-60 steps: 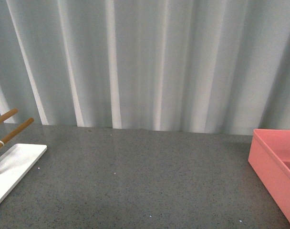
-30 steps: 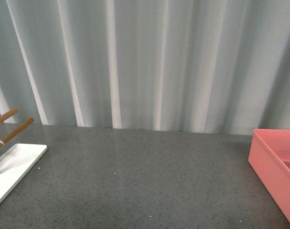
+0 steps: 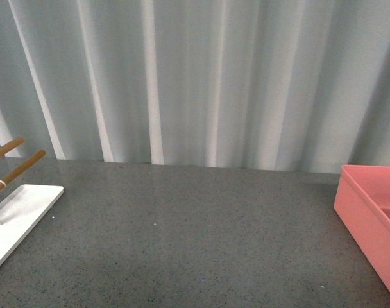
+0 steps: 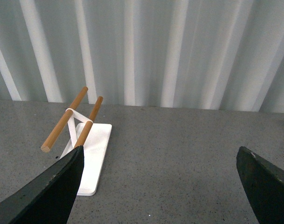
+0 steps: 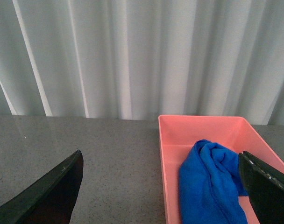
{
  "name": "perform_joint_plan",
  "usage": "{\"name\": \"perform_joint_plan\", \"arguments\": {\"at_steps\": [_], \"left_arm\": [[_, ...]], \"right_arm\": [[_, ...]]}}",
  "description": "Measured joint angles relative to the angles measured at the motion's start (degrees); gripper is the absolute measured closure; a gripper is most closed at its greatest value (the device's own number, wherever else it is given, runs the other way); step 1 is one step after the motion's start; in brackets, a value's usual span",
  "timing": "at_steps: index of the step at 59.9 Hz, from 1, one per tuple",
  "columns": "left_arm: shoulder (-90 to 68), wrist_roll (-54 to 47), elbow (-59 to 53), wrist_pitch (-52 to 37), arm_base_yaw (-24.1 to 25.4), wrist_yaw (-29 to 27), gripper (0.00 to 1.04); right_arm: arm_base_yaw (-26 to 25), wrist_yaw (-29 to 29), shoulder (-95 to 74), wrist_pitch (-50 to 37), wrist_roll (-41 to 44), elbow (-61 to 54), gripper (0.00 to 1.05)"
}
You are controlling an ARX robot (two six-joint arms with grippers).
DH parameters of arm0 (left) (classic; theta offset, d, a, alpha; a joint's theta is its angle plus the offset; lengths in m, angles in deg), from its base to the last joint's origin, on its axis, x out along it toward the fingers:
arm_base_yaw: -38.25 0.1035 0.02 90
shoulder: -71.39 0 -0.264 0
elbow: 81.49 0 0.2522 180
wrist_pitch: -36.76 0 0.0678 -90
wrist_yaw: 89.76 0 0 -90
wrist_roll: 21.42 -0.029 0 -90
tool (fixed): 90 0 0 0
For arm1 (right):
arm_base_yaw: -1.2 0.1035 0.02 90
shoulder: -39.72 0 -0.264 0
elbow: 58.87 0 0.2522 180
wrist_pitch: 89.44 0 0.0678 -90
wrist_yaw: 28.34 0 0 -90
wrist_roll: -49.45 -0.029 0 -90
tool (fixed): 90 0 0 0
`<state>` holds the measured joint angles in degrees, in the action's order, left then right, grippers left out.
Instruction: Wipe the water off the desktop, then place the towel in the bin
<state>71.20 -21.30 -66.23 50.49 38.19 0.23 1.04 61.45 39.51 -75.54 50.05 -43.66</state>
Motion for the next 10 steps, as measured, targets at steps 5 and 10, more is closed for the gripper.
{"name": "perform_joint_plan", "arguments": {"at_steps": [5,10], "left_arm": [[0.00,0.00,0.00,0.00,0.00,0.00,0.07],[0.00,0.00,0.00,0.00,0.00,0.00,0.07]], "right_arm": [[0.00,-0.02,0.00,0.00,0.00,0.00,0.07],[0.00,-0.02,0.00,0.00,0.00,0.00,0.07]]}}
